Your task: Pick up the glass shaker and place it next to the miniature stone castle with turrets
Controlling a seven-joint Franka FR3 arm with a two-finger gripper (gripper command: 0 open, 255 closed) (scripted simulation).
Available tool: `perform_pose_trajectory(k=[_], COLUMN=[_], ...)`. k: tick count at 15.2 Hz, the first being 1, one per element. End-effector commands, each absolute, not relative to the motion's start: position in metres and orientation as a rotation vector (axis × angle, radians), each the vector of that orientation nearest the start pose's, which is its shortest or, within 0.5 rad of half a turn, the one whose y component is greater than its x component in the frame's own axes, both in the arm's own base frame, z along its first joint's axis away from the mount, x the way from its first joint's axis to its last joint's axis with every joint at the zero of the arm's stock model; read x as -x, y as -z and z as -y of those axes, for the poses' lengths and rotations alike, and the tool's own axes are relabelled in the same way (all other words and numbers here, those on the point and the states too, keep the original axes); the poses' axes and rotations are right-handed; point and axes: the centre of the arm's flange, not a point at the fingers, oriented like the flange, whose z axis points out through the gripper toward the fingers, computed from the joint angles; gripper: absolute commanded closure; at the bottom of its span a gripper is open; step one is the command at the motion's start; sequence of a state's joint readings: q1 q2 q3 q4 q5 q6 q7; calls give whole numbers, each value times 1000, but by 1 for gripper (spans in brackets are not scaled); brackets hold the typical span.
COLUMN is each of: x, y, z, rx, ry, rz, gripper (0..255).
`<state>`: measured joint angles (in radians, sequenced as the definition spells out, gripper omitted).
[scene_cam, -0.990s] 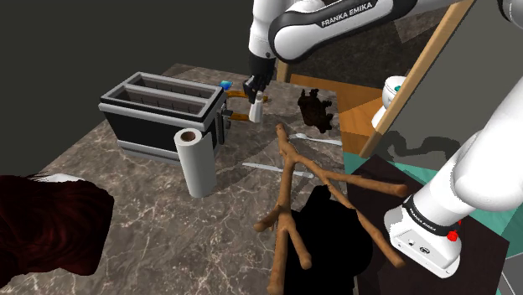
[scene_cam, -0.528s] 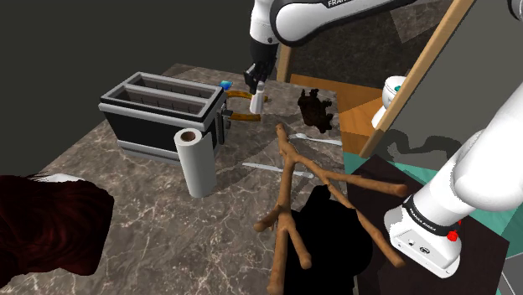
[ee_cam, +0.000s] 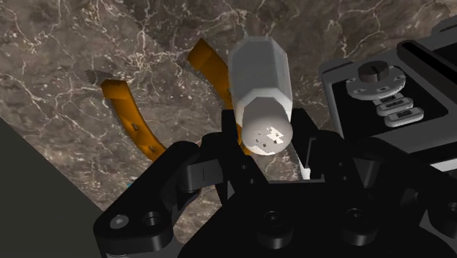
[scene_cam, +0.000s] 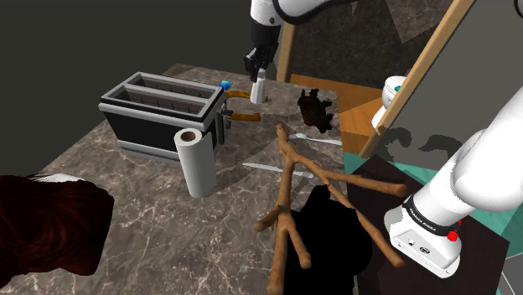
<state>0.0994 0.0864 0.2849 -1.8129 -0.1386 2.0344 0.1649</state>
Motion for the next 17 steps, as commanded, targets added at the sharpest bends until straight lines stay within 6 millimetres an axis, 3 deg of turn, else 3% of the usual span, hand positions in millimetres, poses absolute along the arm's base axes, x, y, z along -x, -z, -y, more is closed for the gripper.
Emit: perform_pose_trajectory(k=[1,17], x=[-562,-562], y=[-514,-598], z=[-214,-214], rx=[3164,3164], ry=[258,258], rz=[430,430], gripper=[255,255])
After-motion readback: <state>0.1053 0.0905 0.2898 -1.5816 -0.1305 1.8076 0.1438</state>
